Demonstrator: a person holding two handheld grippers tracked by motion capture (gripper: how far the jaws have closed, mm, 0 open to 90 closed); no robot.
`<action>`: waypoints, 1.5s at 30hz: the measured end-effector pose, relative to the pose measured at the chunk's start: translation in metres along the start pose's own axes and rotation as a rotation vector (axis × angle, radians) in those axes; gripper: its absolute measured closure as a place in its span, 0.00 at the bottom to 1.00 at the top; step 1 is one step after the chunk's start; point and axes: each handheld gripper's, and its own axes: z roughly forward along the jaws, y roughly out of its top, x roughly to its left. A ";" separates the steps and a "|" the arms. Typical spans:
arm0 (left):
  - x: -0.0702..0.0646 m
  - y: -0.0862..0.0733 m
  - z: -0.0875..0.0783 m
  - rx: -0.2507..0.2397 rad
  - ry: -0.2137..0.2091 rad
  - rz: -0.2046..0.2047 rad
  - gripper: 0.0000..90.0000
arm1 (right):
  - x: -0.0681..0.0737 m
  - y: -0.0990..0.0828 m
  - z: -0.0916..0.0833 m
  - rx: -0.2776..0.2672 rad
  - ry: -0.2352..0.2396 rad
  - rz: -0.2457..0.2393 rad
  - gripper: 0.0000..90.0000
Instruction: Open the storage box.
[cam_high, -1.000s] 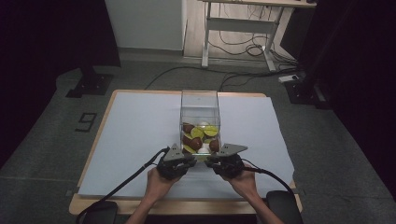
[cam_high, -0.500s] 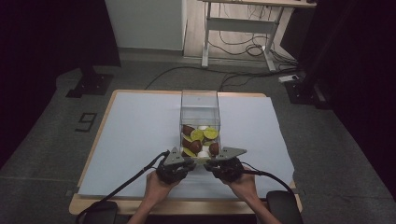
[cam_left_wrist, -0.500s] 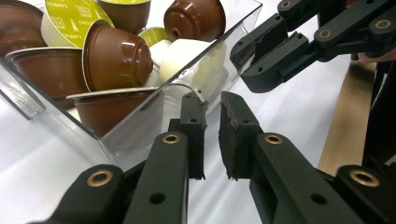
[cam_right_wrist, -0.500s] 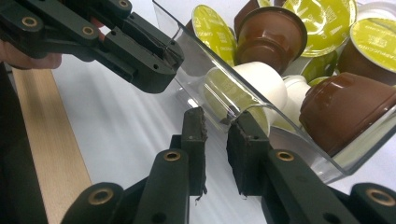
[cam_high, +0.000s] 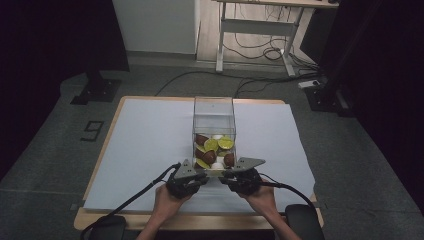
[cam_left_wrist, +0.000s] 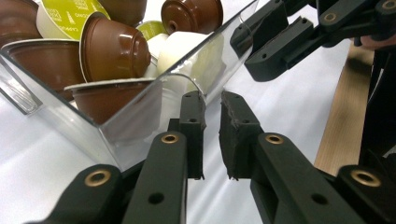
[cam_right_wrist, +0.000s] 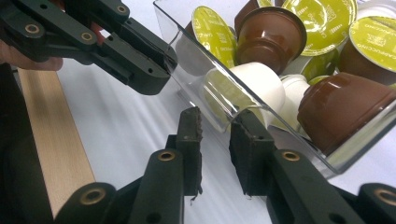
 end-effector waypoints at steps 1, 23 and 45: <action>0.000 0.000 0.000 0.002 -0.001 0.001 0.87 | 0.000 0.000 -0.001 0.001 -0.002 0.001 0.79; 0.014 -0.011 -0.022 0.020 0.027 -0.017 0.69 | -0.007 -0.009 -0.019 0.014 -0.031 0.002 0.66; 0.043 -0.020 -0.041 0.026 0.050 -0.078 0.41 | -0.036 -0.016 -0.044 0.044 -0.104 0.067 0.42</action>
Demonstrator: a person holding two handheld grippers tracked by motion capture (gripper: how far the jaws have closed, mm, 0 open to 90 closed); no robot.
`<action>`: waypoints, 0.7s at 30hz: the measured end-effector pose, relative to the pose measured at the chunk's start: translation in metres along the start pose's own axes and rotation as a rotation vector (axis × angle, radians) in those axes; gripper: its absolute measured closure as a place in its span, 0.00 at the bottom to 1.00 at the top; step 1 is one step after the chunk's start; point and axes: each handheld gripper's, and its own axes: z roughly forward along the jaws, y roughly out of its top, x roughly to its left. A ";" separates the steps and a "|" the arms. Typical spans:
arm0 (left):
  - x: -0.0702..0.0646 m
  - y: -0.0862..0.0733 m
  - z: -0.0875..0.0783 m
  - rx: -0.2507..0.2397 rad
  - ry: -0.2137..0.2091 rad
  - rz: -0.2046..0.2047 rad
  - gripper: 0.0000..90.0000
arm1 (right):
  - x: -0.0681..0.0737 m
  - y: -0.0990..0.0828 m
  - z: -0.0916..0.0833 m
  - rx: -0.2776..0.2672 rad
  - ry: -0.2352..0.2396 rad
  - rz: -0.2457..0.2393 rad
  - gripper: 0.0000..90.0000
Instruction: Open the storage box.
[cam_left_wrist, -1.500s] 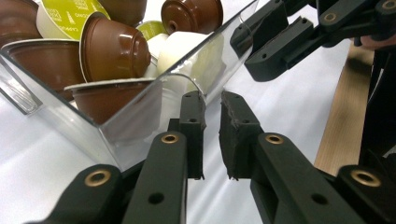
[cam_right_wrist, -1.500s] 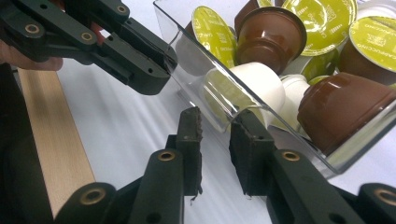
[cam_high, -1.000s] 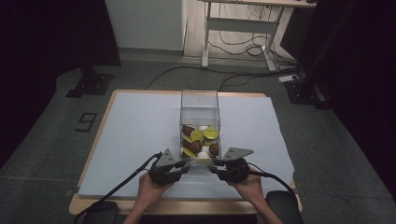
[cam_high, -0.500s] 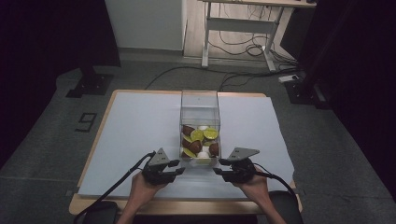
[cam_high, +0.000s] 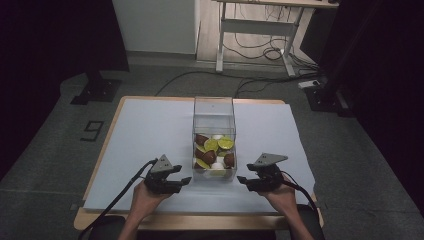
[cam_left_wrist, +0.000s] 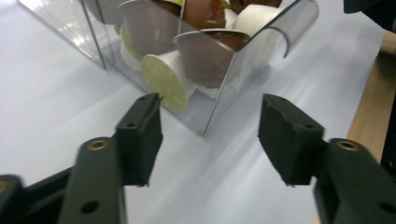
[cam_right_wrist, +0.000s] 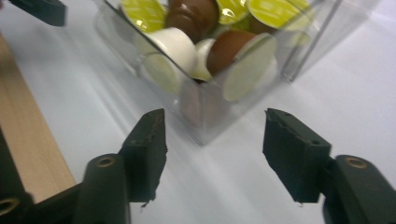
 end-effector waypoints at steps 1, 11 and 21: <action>0.002 0.000 0.000 0.006 0.006 0.000 0.40 | -0.002 0.000 0.000 0.003 -0.003 0.008 0.41; 0.021 -0.002 0.001 0.020 0.065 -0.040 0.20 | -0.023 -0.001 -0.002 -0.008 -0.074 0.069 0.27; 0.032 -0.012 0.011 0.061 0.120 -0.044 0.15 | -0.041 -0.011 0.006 0.014 -0.128 0.084 0.17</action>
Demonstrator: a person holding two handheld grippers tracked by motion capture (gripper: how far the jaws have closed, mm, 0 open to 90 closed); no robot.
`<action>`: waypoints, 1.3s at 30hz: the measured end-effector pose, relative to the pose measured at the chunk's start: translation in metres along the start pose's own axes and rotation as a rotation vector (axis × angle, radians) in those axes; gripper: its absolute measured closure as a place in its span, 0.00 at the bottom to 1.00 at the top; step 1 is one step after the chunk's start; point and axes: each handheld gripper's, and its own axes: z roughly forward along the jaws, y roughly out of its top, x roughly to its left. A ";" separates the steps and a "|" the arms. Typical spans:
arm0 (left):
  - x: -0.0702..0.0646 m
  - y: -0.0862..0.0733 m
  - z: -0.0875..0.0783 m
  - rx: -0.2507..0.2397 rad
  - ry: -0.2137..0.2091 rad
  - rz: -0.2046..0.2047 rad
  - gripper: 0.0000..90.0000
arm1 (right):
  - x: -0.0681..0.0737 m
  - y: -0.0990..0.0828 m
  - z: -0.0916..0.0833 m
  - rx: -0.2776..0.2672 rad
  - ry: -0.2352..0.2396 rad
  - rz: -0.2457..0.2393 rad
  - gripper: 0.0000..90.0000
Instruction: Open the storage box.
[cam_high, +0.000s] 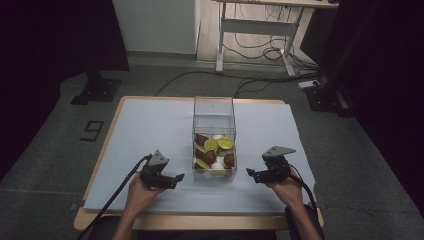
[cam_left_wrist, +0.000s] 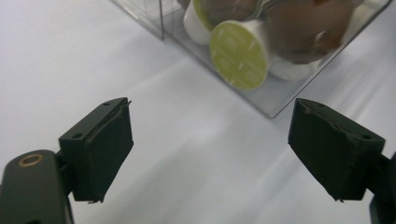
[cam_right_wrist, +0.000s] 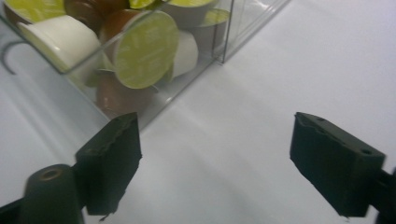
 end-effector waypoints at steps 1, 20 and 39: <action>0.001 -0.001 0.001 0.002 0.001 -0.001 0.15 | -0.002 -0.001 0.001 0.000 -0.002 -0.001 0.16; 0.017 -0.018 0.021 0.127 0.089 -0.022 0.00 | -0.022 -0.026 0.030 0.090 -0.029 0.011 0.01; 0.018 -0.022 0.023 0.140 0.109 -0.026 0.00 | -0.019 -0.043 0.046 0.154 0.023 -0.019 0.00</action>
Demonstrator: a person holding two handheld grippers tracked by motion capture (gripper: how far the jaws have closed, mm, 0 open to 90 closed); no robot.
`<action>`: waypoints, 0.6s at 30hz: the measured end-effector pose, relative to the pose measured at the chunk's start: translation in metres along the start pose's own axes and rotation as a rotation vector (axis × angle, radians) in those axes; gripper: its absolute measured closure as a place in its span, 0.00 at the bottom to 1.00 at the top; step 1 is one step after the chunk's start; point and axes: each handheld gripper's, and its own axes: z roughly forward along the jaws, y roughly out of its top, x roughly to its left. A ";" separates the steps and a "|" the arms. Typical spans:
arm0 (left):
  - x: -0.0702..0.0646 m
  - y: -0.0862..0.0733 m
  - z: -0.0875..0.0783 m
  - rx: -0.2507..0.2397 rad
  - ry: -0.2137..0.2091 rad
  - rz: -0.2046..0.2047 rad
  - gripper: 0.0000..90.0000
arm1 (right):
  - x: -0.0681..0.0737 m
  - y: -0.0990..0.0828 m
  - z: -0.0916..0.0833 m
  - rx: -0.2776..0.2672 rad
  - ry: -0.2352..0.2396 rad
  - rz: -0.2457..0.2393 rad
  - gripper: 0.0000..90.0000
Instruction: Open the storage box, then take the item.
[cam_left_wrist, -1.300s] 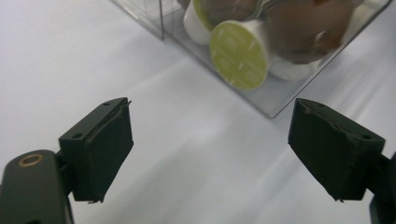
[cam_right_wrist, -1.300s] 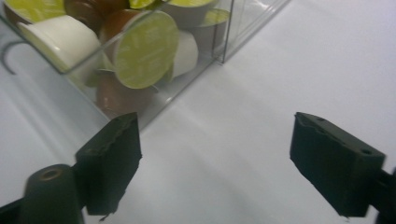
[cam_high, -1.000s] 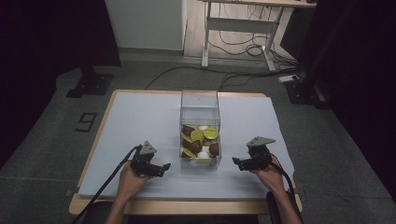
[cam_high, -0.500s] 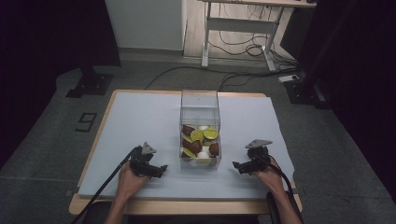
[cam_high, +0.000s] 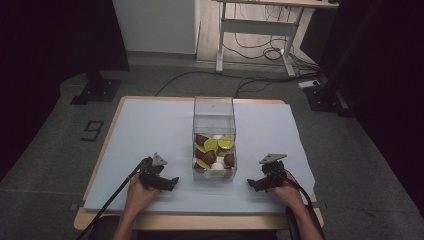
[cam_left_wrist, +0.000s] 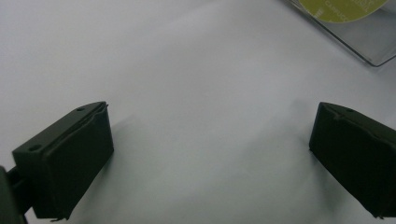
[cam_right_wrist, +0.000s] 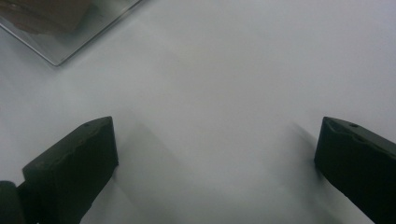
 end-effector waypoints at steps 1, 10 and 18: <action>0.000 0.000 0.000 0.000 0.000 0.000 0.00 | 0.000 0.000 0.000 -0.003 0.002 -0.001 0.00; 0.000 0.000 0.000 0.000 -0.001 -0.002 0.00 | 0.000 0.000 0.000 0.000 0.002 -0.003 0.00; 0.000 0.000 0.000 0.001 0.000 -0.001 0.00 | -0.001 0.003 -0.002 0.024 -0.009 -0.016 0.00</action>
